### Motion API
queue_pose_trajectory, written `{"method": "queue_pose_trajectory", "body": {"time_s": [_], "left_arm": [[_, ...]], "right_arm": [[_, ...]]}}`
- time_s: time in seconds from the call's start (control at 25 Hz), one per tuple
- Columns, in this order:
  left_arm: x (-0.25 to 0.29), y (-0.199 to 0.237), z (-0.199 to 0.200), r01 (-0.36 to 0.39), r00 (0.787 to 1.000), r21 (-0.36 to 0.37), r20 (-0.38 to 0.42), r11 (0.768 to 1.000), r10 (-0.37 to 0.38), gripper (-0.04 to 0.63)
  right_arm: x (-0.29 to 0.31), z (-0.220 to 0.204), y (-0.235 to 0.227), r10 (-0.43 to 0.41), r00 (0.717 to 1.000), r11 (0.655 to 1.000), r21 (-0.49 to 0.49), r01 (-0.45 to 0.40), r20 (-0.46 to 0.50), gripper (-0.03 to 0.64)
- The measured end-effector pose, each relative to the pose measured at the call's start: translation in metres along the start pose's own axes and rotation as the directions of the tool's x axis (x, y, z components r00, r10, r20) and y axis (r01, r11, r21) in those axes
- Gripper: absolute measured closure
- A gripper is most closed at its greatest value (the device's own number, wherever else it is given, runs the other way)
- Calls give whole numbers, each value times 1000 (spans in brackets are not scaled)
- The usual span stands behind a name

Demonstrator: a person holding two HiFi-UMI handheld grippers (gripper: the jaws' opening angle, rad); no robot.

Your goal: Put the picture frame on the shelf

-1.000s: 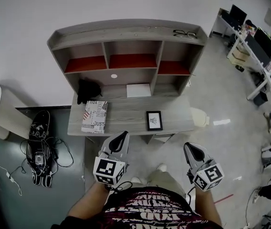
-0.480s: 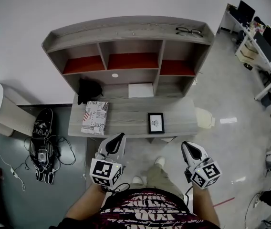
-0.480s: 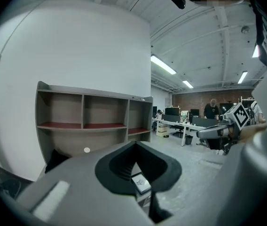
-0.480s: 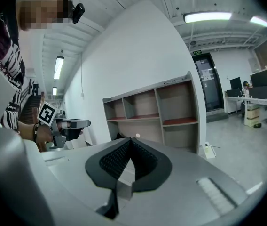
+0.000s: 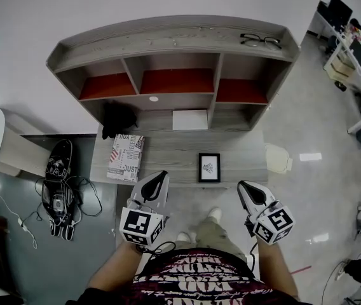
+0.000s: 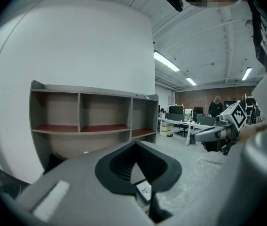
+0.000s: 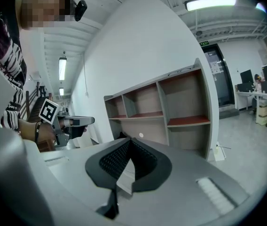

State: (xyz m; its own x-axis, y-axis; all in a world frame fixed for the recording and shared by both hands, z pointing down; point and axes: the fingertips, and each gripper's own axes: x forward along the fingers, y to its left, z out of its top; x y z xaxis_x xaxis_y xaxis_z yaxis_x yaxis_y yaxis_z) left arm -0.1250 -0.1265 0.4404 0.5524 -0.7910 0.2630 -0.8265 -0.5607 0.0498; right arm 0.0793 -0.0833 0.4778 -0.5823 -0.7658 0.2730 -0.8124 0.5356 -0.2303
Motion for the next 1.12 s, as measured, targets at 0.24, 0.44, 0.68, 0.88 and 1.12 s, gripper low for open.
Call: {"method": "queue_pose_trajectory", "body": {"time_s": [0.24, 0.44, 0.68, 0.88, 1.12], "left_arm": [[32, -3, 13, 7, 1000, -3, 9, 1000, -7, 595], [55, -9, 24, 4, 1000, -8, 16, 1000, -4, 595], [82, -15, 38, -34, 999, -18, 37, 999, 35, 595], [99, -15, 35, -80, 996, -42, 33, 996, 82, 595], [107, -11, -3, -129, 991, -110, -47, 986, 125, 595]], "right_arm": [[15, 15, -19, 25, 1000, 999, -24, -26, -15, 589], [11, 26, -45, 22, 1000, 999, -35, -23, -20, 589], [6, 37, -88, 14, 1000, 999, -37, -14, -11, 589], [5, 39, -118, 31, 999, 999, -41, -31, -12, 589], [15, 20, -137, 58, 997, 998, -3, -59, -52, 589]]}}
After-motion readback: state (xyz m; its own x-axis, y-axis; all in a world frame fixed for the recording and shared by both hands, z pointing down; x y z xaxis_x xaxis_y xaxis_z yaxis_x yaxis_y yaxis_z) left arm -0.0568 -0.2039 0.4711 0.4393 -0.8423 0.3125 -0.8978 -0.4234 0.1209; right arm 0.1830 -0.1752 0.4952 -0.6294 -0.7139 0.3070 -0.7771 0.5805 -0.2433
